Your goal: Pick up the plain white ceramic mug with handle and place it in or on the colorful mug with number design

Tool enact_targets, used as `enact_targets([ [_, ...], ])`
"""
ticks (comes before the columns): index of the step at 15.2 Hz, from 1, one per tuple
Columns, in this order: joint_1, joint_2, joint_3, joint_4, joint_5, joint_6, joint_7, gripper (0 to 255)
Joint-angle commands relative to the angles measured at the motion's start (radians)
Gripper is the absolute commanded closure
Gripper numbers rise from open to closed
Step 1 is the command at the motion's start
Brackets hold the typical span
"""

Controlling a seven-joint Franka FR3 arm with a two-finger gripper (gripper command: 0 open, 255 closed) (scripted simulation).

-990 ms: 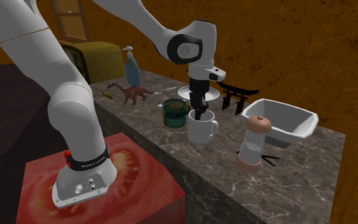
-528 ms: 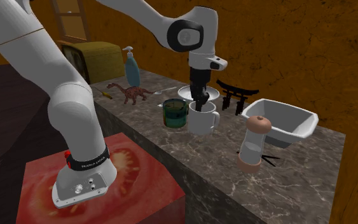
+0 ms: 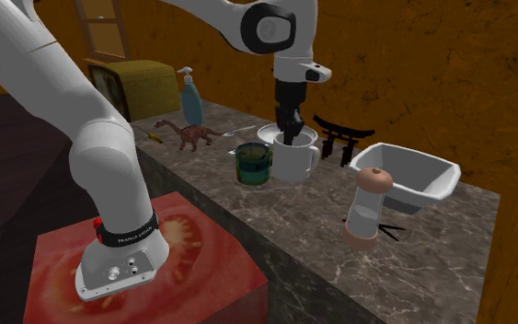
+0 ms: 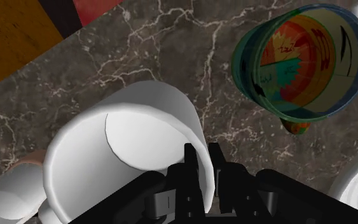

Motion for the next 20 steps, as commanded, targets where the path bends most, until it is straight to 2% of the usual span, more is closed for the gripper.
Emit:
enact_targets([
  [1,0.0,-0.008,0.001,0.022,0.0,-0.03,-0.001,255],
  [15,0.001,-0.044,0.007,0.174,0.003,-0.218,-0.001,255],
  [20,0.05,-0.076,0.096,0.172,0.044,-0.25,0.118,255],
])
